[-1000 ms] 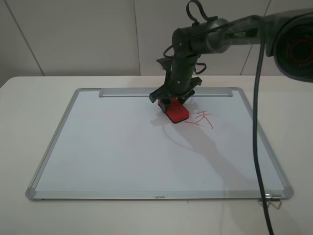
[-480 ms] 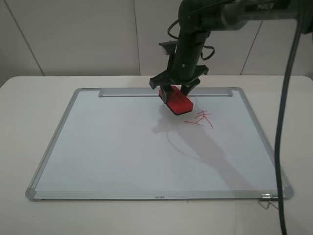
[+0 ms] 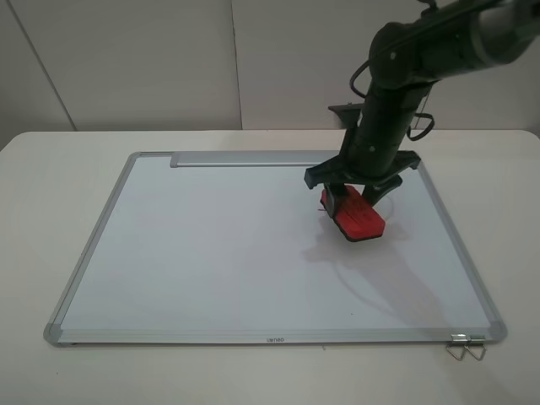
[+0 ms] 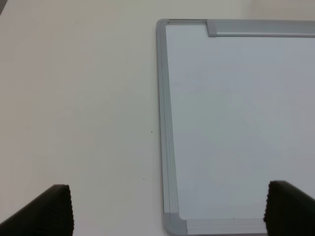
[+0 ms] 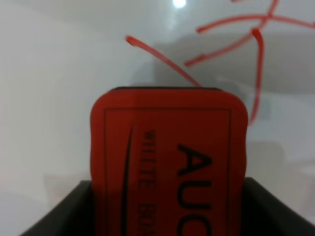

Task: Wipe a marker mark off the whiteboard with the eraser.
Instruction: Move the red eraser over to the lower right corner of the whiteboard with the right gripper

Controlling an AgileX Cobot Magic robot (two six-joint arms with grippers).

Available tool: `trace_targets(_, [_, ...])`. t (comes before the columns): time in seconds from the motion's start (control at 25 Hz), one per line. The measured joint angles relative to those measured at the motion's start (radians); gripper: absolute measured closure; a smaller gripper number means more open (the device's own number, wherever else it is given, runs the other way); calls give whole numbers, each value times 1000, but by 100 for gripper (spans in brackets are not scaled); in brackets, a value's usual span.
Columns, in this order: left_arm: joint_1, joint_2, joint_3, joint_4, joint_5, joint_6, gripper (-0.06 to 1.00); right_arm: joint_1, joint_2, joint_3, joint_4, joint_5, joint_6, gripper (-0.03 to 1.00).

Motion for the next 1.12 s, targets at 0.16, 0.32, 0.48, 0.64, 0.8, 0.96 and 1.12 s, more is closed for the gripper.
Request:
trace_targets(0.16, [0, 0, 0, 0, 0, 0, 17, -45, -154, 220, -4, -132, 72, 46])
trace_targets(0.32, [0, 0, 0, 0, 0, 0, 17, -63, -254, 371, -33, -196, 111, 46])
trace_targets(0.48, [0, 0, 0, 0, 0, 0, 17, -63, -280, 453, -120, -243, 192, 46])
trace_targets(0.64, [0, 0, 0, 0, 0, 0, 17, -63, -281, 481, -229, -254, 304, 46])
trace_targets(0.8, [0, 0, 0, 0, 0, 0, 17, -63, -282, 500, -333, -267, 421, 46])
trace_targets(0.96, [0, 0, 0, 0, 0, 0, 17, -63, -282, 534, -360, -302, 458, 46])
trace_targets(1.12, [0, 0, 0, 0, 0, 0, 17, -63, -282, 542, -360, -315, 462, 46])
